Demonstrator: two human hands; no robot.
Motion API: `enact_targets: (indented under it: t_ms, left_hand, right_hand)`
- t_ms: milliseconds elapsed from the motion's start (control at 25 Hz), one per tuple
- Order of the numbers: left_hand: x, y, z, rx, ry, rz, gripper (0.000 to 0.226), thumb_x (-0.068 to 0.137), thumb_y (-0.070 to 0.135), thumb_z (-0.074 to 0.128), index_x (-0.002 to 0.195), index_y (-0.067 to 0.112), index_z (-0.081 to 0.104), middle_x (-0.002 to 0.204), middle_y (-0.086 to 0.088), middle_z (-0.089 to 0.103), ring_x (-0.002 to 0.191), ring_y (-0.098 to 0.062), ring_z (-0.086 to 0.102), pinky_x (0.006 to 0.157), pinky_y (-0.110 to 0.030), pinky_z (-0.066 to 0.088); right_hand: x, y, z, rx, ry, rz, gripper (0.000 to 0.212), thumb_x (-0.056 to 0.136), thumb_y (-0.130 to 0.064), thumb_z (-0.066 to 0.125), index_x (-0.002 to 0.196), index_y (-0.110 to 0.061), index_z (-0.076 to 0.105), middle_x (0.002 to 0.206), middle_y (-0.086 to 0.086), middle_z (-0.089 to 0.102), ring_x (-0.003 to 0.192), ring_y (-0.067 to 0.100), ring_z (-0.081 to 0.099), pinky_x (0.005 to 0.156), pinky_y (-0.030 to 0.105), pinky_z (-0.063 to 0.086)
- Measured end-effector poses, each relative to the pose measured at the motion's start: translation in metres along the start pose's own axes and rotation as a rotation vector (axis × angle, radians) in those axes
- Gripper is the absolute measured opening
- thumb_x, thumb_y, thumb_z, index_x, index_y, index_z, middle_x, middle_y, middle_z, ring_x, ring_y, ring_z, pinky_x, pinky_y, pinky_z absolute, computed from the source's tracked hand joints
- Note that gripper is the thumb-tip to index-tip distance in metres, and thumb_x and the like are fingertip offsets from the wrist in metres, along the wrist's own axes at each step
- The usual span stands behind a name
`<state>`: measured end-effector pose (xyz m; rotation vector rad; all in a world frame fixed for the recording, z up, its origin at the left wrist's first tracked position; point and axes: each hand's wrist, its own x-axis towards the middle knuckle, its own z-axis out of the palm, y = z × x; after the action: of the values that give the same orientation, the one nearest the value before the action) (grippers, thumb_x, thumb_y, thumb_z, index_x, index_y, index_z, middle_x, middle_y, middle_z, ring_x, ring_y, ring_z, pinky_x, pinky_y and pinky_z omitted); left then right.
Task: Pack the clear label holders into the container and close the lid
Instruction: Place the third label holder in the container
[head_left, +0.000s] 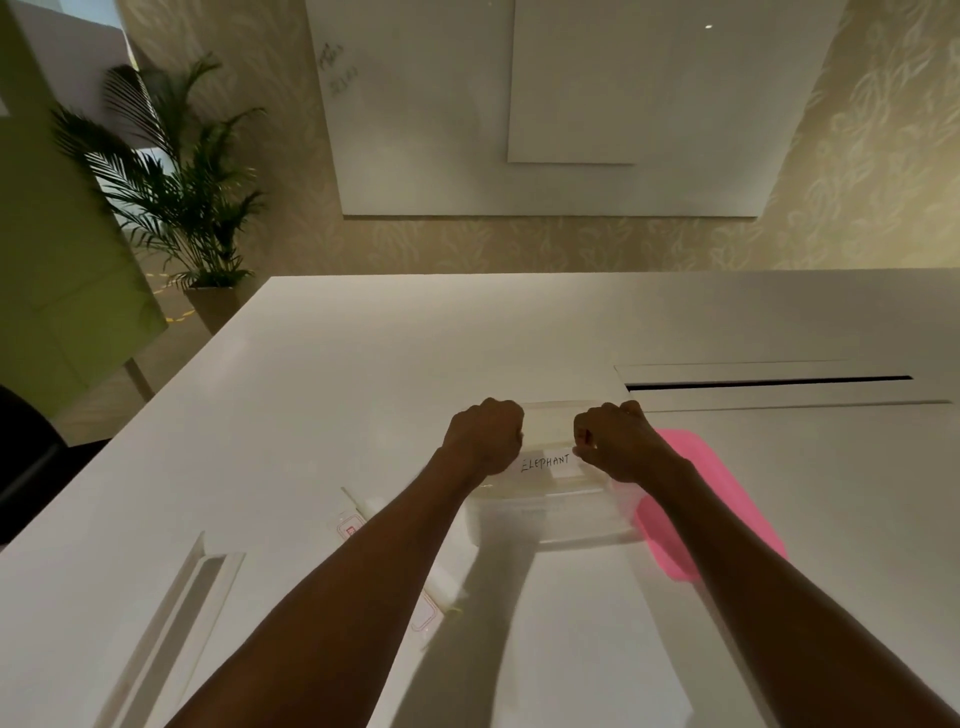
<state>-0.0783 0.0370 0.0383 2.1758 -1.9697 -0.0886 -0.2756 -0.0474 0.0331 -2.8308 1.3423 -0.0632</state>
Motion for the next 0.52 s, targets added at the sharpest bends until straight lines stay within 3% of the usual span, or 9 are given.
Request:
enact_targets:
  t_ms: [160,320,400,520]
  left_hand:
    - [-0.011,-0.006,-0.010,-0.088,0.221,-0.010,0.018,0.098,0.027,0.051,0.097,0.019,0.067,0.091,-0.002,0.070,0.082,-0.028,0.067,0.071,-0.035,0.052]
    - [-0.027,-0.034,-0.023,-0.161,0.377,-0.059,0.013,0.094,0.029,0.056,0.086,0.026,0.067,0.056,0.013,0.047,0.054,-0.013,0.049,0.057,-0.026,0.036]
    - [-0.041,-0.053,-0.028,-0.210,0.408,-0.094,0.012,0.093,0.031,0.059,0.084,0.029,0.066,0.048,0.015,0.041,0.045,-0.004,0.042,0.050,-0.023,0.031]
    - [-0.069,-0.082,-0.029,-0.249,0.424,-0.141,0.011,0.093,0.033,0.059,0.084,0.031,0.065,0.044,0.012,0.045,0.045,-0.005,0.046,0.046,-0.020,0.027]
  right_hand:
    - [-0.006,-0.022,-0.006,-0.117,0.128,0.027,0.015,0.100,-0.023,0.055,0.103,-0.019,0.070,0.103,-0.002,0.070,0.106,0.022,0.064,0.107,0.043,0.037]
    - [-0.018,-0.061,-0.019,0.226,0.264,0.120,0.018,0.099,-0.025,0.055,0.090,-0.015,0.067,0.089,-0.001,0.071,0.086,0.024,0.066,0.087,0.041,0.052]
    - [-0.025,-0.085,-0.025,0.294,0.267,0.149,0.017,0.100,-0.027,0.054,0.092,-0.018,0.065,0.088,-0.003,0.070,0.084,0.024,0.066,0.079,0.039,0.055]
    - [-0.038,-0.125,-0.031,0.359,0.291,0.163,0.017,0.101,-0.034,0.053,0.095,-0.023,0.064,0.083,-0.004,0.072,0.081,0.024,0.067,0.077,0.039,0.057]
